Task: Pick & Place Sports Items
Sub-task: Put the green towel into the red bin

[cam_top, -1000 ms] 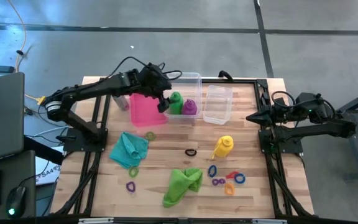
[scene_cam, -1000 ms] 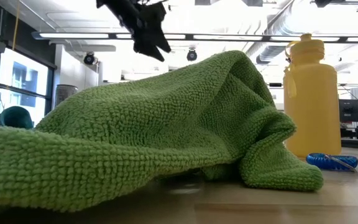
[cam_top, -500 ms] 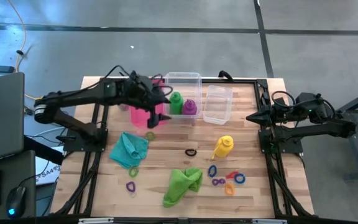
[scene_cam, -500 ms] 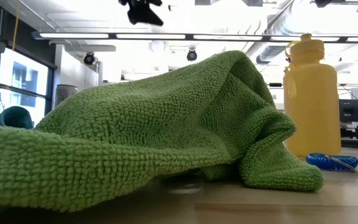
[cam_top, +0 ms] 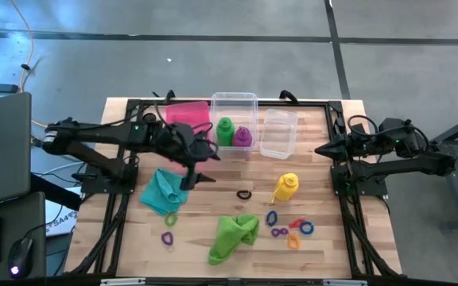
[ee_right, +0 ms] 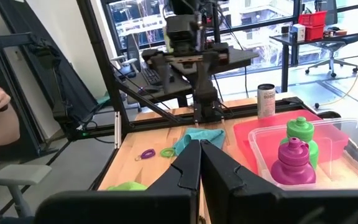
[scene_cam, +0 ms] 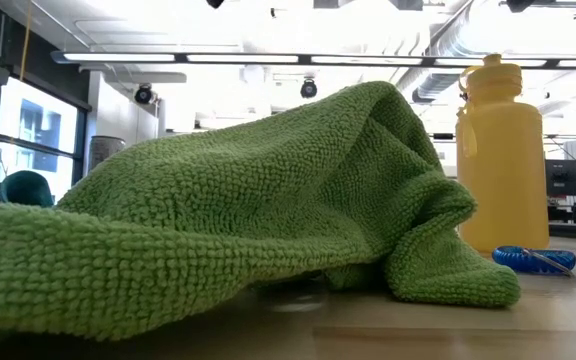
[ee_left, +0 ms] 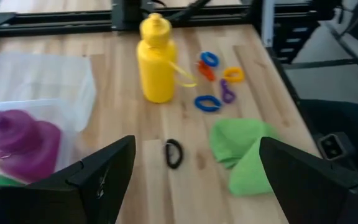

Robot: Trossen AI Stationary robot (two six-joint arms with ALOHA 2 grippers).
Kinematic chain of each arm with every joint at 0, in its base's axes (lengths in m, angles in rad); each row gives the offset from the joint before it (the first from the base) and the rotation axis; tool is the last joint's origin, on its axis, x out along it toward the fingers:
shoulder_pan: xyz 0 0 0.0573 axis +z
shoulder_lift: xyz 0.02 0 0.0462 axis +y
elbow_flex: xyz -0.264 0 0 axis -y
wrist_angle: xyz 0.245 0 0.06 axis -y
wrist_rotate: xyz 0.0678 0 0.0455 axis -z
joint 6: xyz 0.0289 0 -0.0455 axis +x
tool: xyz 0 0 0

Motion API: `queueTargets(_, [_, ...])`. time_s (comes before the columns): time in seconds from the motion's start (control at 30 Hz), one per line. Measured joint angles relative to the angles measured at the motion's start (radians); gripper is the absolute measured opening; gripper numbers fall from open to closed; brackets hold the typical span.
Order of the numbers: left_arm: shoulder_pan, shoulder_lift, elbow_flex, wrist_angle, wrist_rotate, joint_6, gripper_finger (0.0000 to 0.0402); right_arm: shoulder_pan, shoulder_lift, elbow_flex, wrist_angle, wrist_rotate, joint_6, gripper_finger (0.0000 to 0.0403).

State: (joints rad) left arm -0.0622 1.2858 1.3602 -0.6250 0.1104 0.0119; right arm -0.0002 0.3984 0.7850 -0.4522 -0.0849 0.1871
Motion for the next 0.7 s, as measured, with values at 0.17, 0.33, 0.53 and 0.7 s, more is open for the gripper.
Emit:
queueTargets(0.17, [-0.058, 0.012, 0.000, 0.019, -0.001, -0.030, 0.0334, 0.000, 0.000, 0.000, 0.032, 0.008, 0.000, 0.0000])
queueTargets(0.33, [-0.111, 0.039, 0.001, 0.060, -0.011, -0.070, 0.0334, 0.000, 0.000, 0.000, 0.087, 0.008, -0.005, 0.0000])
queueTargets(0.53, [-0.158, 0.074, 0.000, 0.096, -0.055, -0.068, 0.0334, 0.000, 0.002, 0.000, 0.117, 0.008, 0.001, 0.0000])
queueTargets(0.7, [-0.176, 0.123, -0.001, 0.156, -0.066, -0.085, 0.0334, 0.000, 0.018, 0.001, 0.121, 0.008, 0.003, 0.0000])
